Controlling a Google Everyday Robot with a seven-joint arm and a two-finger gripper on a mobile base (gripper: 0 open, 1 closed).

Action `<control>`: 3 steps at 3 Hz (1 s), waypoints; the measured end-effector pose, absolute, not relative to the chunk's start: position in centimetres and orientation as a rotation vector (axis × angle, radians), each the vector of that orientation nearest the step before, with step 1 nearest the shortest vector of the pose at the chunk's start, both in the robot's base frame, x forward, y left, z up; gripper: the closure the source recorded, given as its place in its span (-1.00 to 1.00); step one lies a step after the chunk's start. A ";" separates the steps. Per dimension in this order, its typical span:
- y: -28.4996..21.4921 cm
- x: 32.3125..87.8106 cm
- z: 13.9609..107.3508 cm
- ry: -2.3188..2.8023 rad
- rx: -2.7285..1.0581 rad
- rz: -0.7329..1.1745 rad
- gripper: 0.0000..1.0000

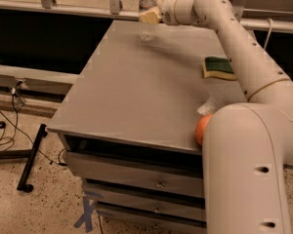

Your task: Move water bottle near sponge

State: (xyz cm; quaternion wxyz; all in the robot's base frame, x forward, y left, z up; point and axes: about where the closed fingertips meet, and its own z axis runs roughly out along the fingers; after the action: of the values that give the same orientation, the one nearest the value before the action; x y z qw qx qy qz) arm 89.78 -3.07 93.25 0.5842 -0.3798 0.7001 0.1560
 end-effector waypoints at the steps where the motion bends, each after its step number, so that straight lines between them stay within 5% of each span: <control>1: -4.0 88.4 94.7 1.631 -0.888 0.364 1.00; 3: -7.4 85.3 97.3 1.644 -0.897 0.305 1.00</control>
Offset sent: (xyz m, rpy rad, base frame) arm -0.0552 -0.0490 0.0588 -0.0306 -0.0467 -0.0250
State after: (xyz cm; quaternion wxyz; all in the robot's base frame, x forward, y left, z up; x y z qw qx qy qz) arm 85.30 -7.44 97.28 0.5829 -0.3841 0.7040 0.1308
